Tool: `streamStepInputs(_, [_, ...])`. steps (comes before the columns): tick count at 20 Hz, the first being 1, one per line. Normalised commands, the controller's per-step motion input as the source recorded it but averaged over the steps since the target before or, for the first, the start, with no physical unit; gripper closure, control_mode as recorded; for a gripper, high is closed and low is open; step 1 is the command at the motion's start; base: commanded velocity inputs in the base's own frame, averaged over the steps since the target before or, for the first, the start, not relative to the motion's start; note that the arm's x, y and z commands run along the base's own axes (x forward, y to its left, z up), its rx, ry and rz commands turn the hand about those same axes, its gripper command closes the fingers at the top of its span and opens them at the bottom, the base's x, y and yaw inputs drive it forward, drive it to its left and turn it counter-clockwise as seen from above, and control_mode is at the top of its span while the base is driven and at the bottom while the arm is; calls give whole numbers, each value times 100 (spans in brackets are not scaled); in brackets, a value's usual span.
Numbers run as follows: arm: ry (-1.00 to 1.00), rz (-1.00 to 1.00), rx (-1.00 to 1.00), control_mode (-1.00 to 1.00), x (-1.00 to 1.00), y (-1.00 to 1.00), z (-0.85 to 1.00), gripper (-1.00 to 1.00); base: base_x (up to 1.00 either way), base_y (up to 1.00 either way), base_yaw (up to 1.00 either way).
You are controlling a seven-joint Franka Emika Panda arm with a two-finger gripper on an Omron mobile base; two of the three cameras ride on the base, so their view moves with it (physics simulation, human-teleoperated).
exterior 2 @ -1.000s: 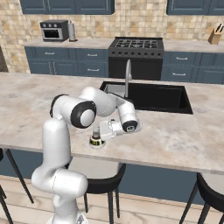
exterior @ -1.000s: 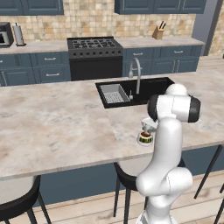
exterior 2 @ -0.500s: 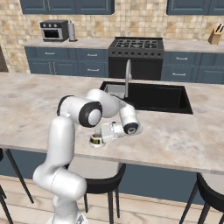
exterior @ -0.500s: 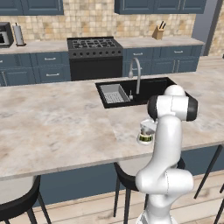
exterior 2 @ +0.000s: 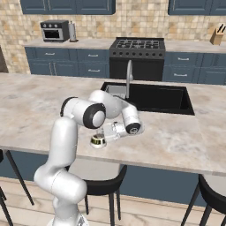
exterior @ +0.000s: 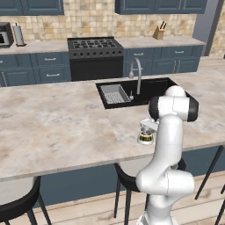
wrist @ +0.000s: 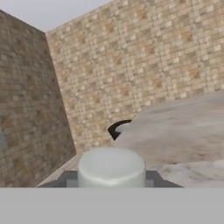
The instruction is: Pick up the marshmallow and place it in the cup of hot chocolate on the dining counter.
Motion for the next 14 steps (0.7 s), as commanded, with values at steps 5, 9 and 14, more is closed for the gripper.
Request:
streamStepInputs(5, [0, 0, 0, -100, -13, 7, -20, -100, 0, 0, 0])
streamStepInputs(9, [0, 0, 0, -100, -8, 0, 0, -100, 0, 0, 0])
streamStepInputs(14, [-3, 0, 0, -100, -18, 0, 6, -100, 0, 0, 0])
